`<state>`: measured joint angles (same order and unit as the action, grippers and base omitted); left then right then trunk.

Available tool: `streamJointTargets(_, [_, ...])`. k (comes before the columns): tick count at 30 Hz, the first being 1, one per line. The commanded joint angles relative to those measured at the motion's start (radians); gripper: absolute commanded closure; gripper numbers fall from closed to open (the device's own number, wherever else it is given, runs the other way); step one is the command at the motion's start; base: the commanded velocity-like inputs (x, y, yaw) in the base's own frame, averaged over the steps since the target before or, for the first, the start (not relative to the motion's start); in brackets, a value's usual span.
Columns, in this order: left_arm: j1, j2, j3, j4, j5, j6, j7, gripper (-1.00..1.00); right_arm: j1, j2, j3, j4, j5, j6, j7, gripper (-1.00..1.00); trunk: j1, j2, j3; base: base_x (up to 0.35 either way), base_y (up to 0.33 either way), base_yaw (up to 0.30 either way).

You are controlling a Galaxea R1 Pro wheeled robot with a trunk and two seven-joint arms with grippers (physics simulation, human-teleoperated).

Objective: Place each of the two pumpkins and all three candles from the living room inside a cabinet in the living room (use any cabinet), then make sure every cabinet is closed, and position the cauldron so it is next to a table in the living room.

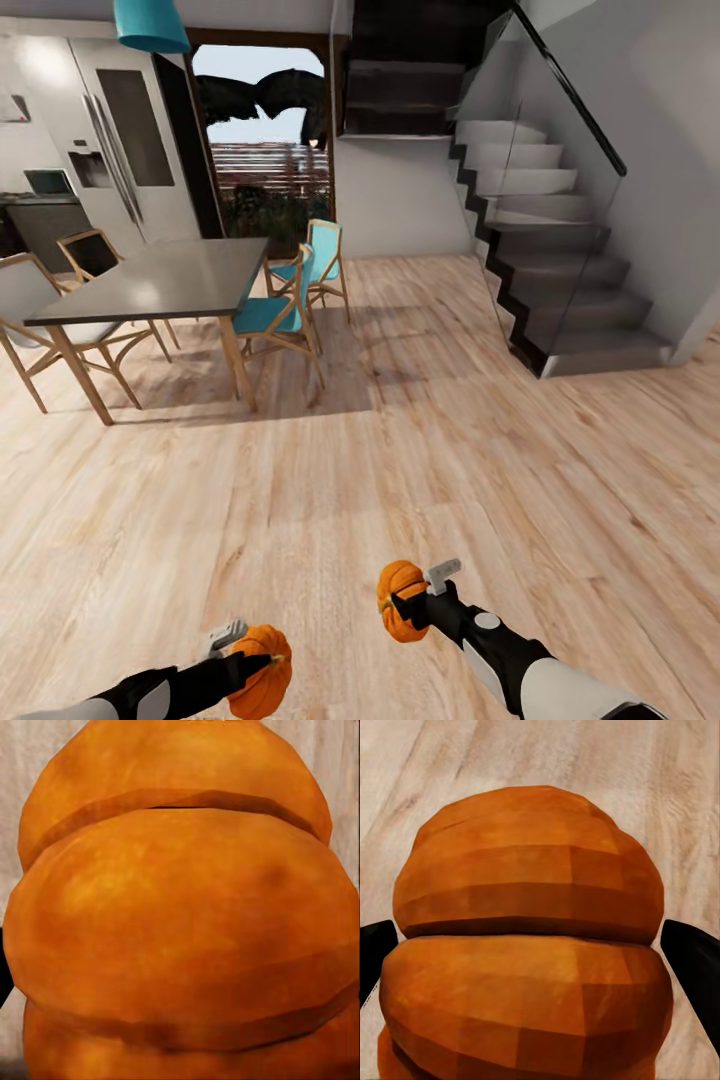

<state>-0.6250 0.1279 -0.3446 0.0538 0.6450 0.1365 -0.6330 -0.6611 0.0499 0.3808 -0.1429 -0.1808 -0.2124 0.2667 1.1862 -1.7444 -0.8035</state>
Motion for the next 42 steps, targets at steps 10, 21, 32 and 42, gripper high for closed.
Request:
streamJointTargets(10, [0.010, -0.013, 0.007, -0.003, 0.010, -0.101, 0.021, 1.00, 0.000, -0.003, -0.009, -0.001, -0.055, 0.008, 0.002, 1.00, -0.038, 0.070, 0.034, 0.000, 0.000, 0.285])
streamJointTargets(21, [0.011, -0.013, 0.006, 0.002, 0.011, -0.103, 0.029, 1.00, 0.000, -0.002, -0.008, 0.022, -0.071, 0.011, 0.002, 1.00, -0.081, 0.147, 0.069, 0.000, 0.000, 0.287])
streamJointTargets(32, [0.024, -0.010, 0.006, 0.002, 0.011, -0.104, 0.029, 1.00, 0.000, 0.002, -0.008, 0.063, -0.070, 0.004, 0.002, 1.00, -0.123, 0.224, 0.103, 0.000, 0.000, 0.288])
streamJointTargets(42, [0.025, -0.010, 0.006, 0.003, 0.011, -0.104, 0.029, 1.00, 0.006, 0.004, -0.007, 0.066, -0.069, 0.002, 0.002, 1.00, -0.161, 0.294, 0.135, 0.000, 0.000, 0.288])
